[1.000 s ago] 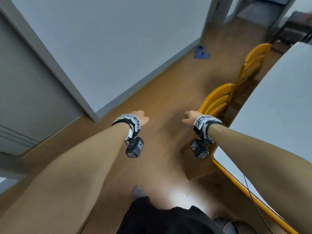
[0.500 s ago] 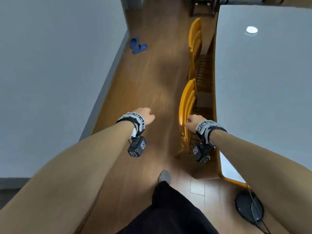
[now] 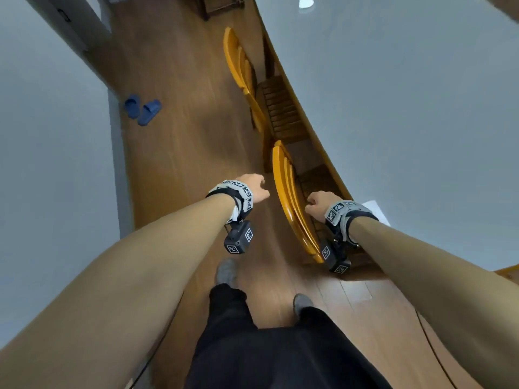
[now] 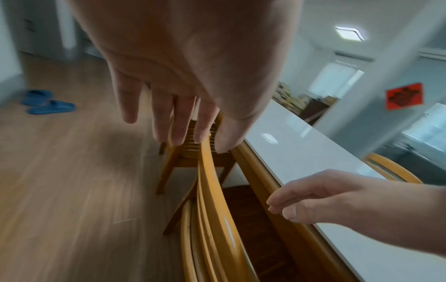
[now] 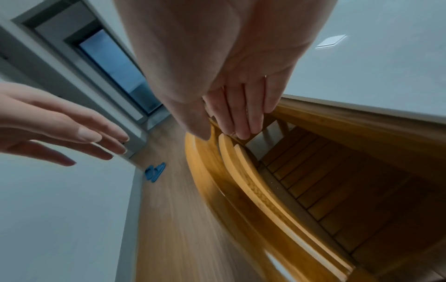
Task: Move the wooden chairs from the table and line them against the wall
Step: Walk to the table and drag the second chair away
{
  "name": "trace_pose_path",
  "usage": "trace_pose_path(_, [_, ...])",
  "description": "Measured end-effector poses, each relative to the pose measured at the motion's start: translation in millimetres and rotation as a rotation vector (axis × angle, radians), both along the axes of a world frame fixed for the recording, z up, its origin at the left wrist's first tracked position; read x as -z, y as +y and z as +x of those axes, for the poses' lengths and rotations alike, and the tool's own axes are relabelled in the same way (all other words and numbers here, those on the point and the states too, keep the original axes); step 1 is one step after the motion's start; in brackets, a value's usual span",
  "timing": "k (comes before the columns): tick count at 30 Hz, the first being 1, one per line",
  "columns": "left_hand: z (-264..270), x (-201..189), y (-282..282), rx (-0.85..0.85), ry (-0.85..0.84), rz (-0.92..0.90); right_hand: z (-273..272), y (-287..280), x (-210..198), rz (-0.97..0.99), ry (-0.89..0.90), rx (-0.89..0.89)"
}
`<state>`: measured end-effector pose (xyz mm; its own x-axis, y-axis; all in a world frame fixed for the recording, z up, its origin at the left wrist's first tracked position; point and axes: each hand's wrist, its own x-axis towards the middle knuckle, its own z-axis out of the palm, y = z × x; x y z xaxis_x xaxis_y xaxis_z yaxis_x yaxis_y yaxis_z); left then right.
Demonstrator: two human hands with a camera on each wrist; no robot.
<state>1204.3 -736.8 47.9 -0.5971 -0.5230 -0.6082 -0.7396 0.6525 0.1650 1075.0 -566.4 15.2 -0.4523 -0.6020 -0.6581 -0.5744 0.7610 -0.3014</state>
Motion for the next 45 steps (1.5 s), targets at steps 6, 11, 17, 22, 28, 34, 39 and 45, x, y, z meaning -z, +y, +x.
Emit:
trace_pose_path(6, [-51.1, 43.0, -44.4, 0.381, 0.044, 0.070, 13.6, -13.1, 37.9, 0.069, -0.031, 0.309])
trace_pose_path(11, [-75.4, 67.0, -68.3, 0.627, 0.090, 0.177, 67.5, -28.3, 59.4, 0.064, -0.097, 0.640])
trace_pose_path(17, [-78.1, 87.4, -72.9, 0.833, 0.071, 0.085, 109.7, -39.4, 68.8, 0.020, -0.012, 0.838])
trace_pose_path(22, [-94.6, 121.9, -76.7, 1.021, 0.033, -0.050, 107.0, -43.1, 86.6, 0.025, 0.072, 0.874])
trace_pose_path(28, [-104.0, 149.0, -72.0, 1.056, 0.130, -0.151, 98.8, -46.6, 113.4, 0.083, 0.152, 0.867])
trace_pose_path(34, [-95.5, 148.2, -73.0, 1.038, 0.161, -0.136, 101.0, -39.4, 115.5, 0.027, 0.151, 0.844])
trace_pose_path(39, [-76.3, 147.6, -72.9, 0.989, 0.169, -0.128, 107.8, -31.0, 116.3, -0.013, 0.132, 0.791])
trace_pose_path(45, [-25.2, 151.8, -69.2, 0.852, 0.152, -0.157, 127.9, -21.8, 117.1, -0.021, 0.156, 0.644])
